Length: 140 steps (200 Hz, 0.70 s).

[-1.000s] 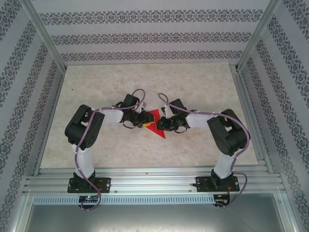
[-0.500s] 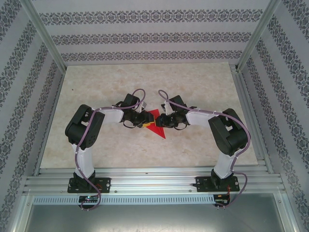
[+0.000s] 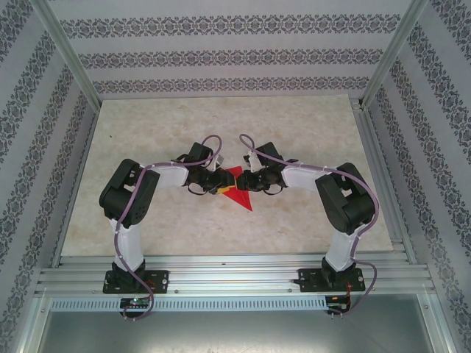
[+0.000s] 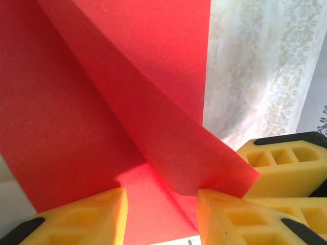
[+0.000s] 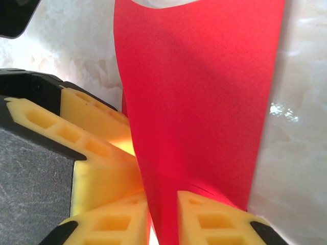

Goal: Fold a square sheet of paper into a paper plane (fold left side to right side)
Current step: Fourth fold the wing at the center of the table.

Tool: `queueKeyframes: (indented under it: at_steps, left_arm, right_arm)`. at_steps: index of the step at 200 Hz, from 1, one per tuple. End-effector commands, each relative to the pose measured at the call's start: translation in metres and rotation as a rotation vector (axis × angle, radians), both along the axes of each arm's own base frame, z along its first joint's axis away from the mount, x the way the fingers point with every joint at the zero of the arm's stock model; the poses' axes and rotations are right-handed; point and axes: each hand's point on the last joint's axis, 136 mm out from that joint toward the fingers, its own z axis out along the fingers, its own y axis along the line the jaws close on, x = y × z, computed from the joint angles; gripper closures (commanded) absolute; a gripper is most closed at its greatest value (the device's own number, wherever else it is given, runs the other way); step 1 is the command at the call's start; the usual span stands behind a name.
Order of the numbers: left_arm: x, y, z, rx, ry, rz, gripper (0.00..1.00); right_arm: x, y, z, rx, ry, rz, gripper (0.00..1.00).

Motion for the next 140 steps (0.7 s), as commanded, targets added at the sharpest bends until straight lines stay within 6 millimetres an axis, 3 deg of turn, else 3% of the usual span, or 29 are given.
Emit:
queueKeyframes:
  at_steps: [1, 25, 140]
  left_arm:
    - [-0.011, 0.017, -0.059, 0.175, 0.023, 0.007, 0.58]
    - [-0.012, 0.018, -0.060, 0.178, 0.025, 0.009, 0.58]
    - [-0.014, 0.019, -0.063, 0.181, 0.030, 0.010, 0.58]
  right_arm:
    - [0.013, 0.004, 0.009, 0.041, -0.029, -0.004, 0.88]
    - [0.016, 0.000, 0.007, 0.039, -0.025, -0.009, 0.98]
    - [0.020, -0.010, -0.009, 0.042, 0.010, -0.012, 0.97]
